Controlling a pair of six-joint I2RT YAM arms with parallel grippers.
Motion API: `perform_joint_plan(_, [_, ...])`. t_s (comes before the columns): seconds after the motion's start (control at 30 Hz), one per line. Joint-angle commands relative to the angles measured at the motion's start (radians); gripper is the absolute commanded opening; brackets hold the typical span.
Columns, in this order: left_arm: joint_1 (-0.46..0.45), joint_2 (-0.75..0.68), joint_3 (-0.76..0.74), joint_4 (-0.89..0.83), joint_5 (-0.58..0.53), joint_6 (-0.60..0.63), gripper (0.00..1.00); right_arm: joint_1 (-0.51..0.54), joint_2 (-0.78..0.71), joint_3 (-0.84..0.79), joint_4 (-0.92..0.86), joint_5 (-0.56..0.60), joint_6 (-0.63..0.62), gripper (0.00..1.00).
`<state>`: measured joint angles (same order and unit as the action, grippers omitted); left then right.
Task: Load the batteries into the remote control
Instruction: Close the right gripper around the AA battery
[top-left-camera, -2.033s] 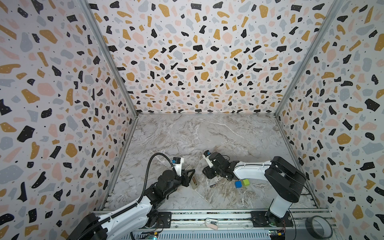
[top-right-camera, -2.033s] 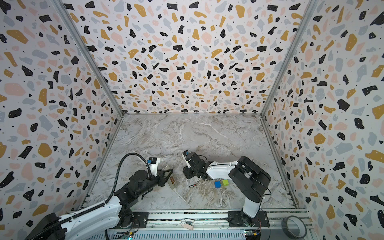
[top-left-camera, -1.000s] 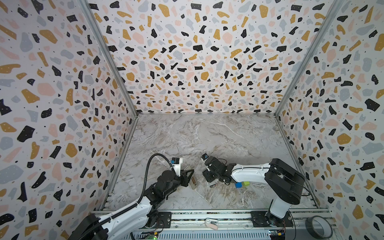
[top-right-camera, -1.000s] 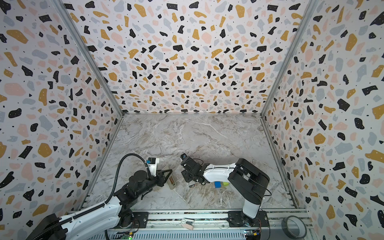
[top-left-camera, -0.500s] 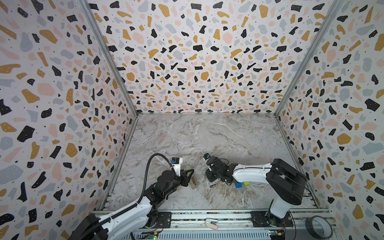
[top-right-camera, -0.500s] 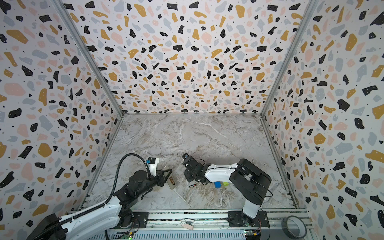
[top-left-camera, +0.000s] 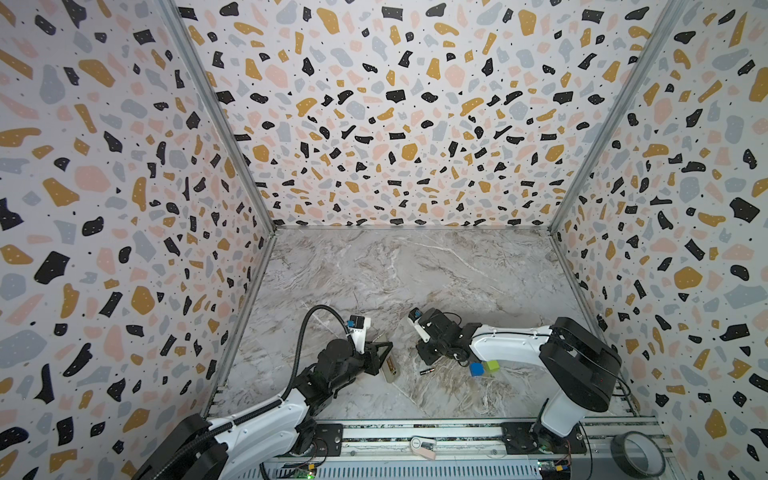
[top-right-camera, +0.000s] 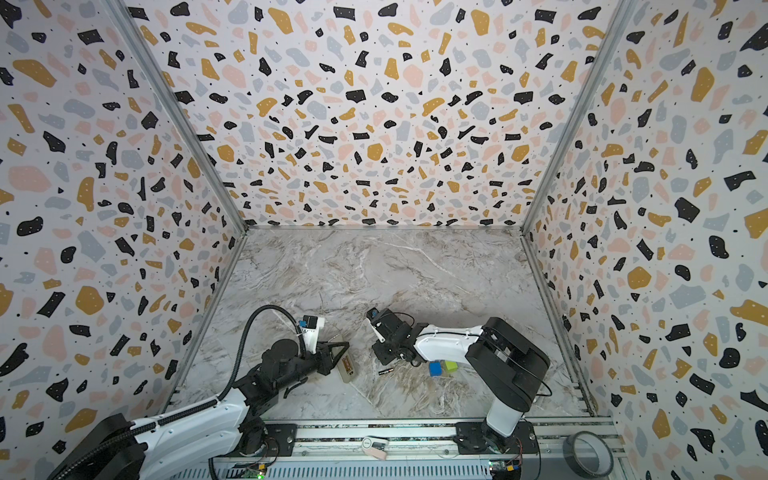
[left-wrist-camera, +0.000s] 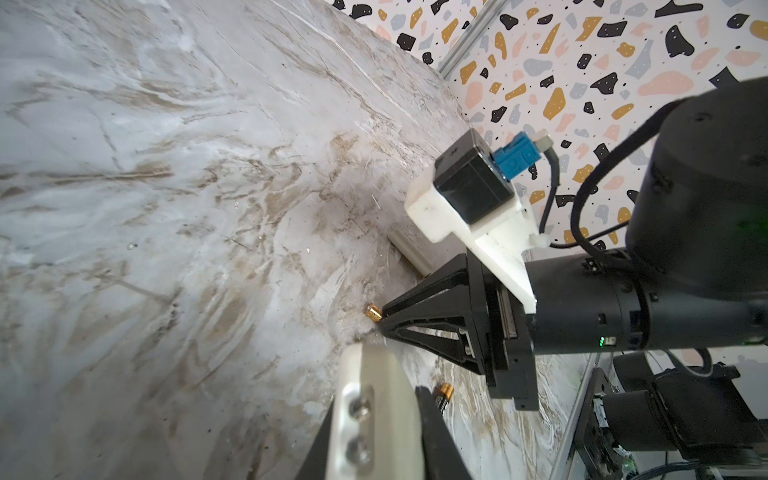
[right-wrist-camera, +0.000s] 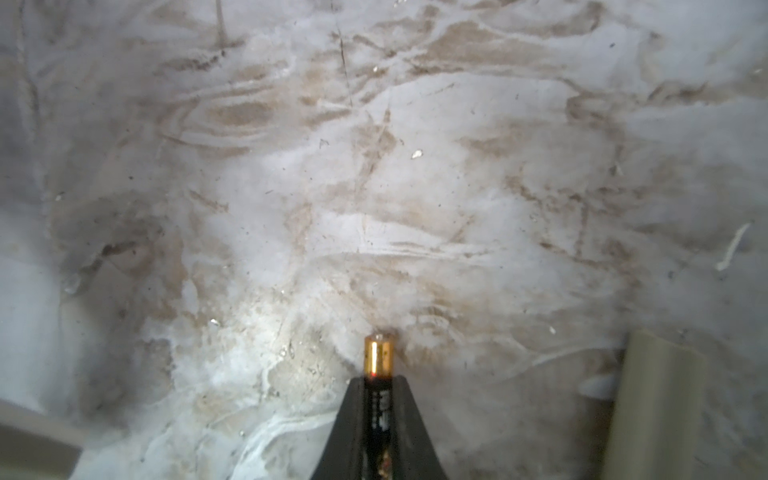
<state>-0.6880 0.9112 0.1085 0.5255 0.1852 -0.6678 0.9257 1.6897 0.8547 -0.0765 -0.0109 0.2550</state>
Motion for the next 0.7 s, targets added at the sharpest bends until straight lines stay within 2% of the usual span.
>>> perform_joint_plan(0.0, [0.005, -0.007, 0.010, 0.054, 0.022, 0.019, 0.00, -0.016, 0.028, 0.040, -0.135, -0.029, -0.052, 0.10])
perform_joint_plan(0.07, [0.005, -0.013, 0.010, 0.042, 0.016, 0.029, 0.00, -0.024, 0.036, 0.054, -0.151, -0.043, -0.062, 0.12])
perform_joint_plan(0.2, [0.005, -0.014, -0.003, 0.041, 0.007, 0.035, 0.00, -0.030, 0.048, 0.080, -0.167, -0.050, -0.068, 0.24])
perform_joint_plan(0.3, [0.005, -0.016, -0.010, 0.046, 0.008, 0.034, 0.00, -0.031, 0.064, 0.109, -0.172, -0.054, -0.073, 0.28])
perform_joint_plan(0.67, [0.005, -0.014, -0.016, 0.050, 0.003, 0.054, 0.00, -0.036, 0.108, 0.177, -0.234, -0.040, -0.100, 0.23])
